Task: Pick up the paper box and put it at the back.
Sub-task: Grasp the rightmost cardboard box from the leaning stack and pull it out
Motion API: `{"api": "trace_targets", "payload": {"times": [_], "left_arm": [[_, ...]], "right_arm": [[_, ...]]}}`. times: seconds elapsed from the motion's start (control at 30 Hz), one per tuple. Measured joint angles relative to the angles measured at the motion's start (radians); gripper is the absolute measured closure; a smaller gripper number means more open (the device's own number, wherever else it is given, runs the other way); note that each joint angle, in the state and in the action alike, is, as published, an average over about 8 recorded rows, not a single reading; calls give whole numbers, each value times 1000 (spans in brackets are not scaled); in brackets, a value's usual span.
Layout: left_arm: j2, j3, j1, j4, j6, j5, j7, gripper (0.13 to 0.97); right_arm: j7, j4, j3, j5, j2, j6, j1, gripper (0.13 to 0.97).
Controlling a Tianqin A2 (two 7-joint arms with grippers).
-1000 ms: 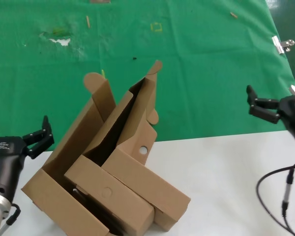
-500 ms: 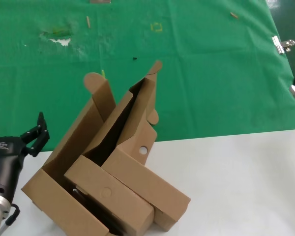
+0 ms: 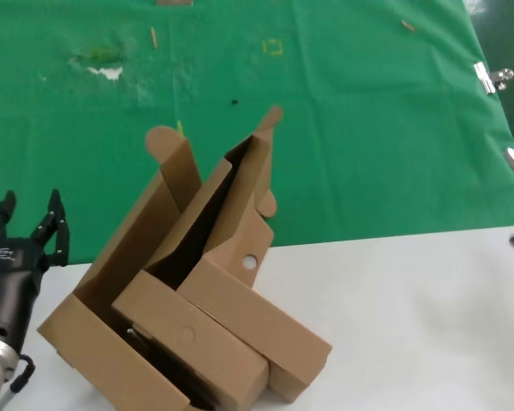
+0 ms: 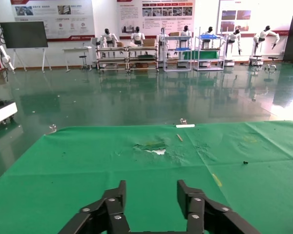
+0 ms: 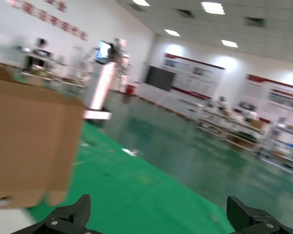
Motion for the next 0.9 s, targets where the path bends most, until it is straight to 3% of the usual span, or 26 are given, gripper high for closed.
{"api": "trace_targets", "payload": {"times": [0.07, 0.2, 0.33, 0.53, 0.7, 0.9], "left_arm": [[0, 0, 0, 0, 0, 0, 0, 595], [0, 0, 0, 0, 0, 0, 0, 689], [0, 0, 0, 0, 0, 0, 0, 782], [0, 0, 0, 0, 0, 0, 0, 857], [0, 0, 0, 0, 0, 0, 0, 908], [0, 0, 0, 0, 0, 0, 0, 948]], "right_arm": [[-33, -43, -8, 10, 20, -72, -10, 129], [-101, -118, -65, 56, 64, -199, -37, 129], [-201, -166, -193, 150, 112, -276, -65, 129], [-342, -198, -382, 257, 140, -310, -71, 129], [-390, -204, -457, 255, 116, -316, -51, 129], [-416, -243, -490, 179, 67, -316, 2, 129]]}}
